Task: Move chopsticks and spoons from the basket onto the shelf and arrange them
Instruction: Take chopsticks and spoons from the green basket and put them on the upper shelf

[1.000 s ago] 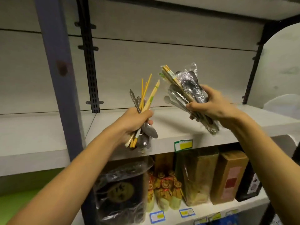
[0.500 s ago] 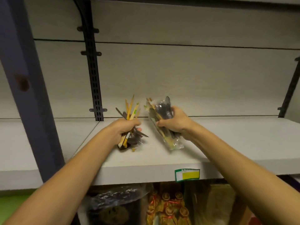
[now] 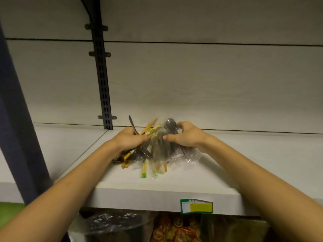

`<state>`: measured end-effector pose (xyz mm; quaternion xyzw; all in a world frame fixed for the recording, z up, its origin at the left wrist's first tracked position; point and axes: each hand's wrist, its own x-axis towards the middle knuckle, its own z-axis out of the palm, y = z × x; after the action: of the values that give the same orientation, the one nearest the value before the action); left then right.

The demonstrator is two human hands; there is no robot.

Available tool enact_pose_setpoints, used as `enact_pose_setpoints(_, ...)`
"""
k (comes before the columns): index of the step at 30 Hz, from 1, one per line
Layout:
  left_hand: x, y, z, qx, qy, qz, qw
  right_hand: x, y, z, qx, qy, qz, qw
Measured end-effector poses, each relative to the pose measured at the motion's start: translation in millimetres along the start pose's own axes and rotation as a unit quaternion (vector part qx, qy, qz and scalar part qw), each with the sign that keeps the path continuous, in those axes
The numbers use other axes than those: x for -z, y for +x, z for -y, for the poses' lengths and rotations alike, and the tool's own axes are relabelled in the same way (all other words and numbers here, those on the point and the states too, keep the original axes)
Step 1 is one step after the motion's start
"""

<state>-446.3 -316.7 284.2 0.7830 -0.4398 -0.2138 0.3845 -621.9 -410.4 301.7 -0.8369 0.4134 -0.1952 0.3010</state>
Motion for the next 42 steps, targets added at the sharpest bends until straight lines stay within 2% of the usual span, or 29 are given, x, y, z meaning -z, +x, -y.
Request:
enact_pose_setpoints(2, 2, 5, 9, -0.011, 0.012, -0.009, 1.000, -5, 4, -6, 0.013, -0.024, -0.019, 0.999)
enact_pose_setpoints(9, 4, 16, 21, -0.058, 0.069, -0.118, 0.989, -9, 5, -15, 0.013, -0.065, -0.067, 0.996)
enact_pose_setpoints(12, 1, 19, 20, -0.071, 0.075, -0.117, 0.988, -14, 1, -8, -0.011, -0.046, -0.051, 0.998)
enact_pose_setpoints(16, -1, 21, 21, -0.085, 0.069, -0.108, 0.988, -25, 2, -1, -0.006, -0.105, -0.018, 0.994)
enact_pose_setpoints(26, 0, 17, 21, -0.090, 0.035, -0.133, 0.986, 3, 7, -12, -0.088, 0.064, -0.033, 0.994)
enact_pose_setpoints(30, 4, 13, 16, -0.098, -0.054, -0.161, 0.981, 9, 11, -21, -0.083, 0.061, -0.081, 0.991)
enact_pose_setpoints(34, 7, 13, 13, -0.087, -0.142, -0.113, 0.980, 8, 10, -23, -0.045, 0.007, -0.107, 0.993)
enact_pose_setpoints(42, 17, 4, 3, 0.006, -0.163, -0.089, 0.983, 0, 5, -21, -0.042, -0.063, -0.003, 0.997)
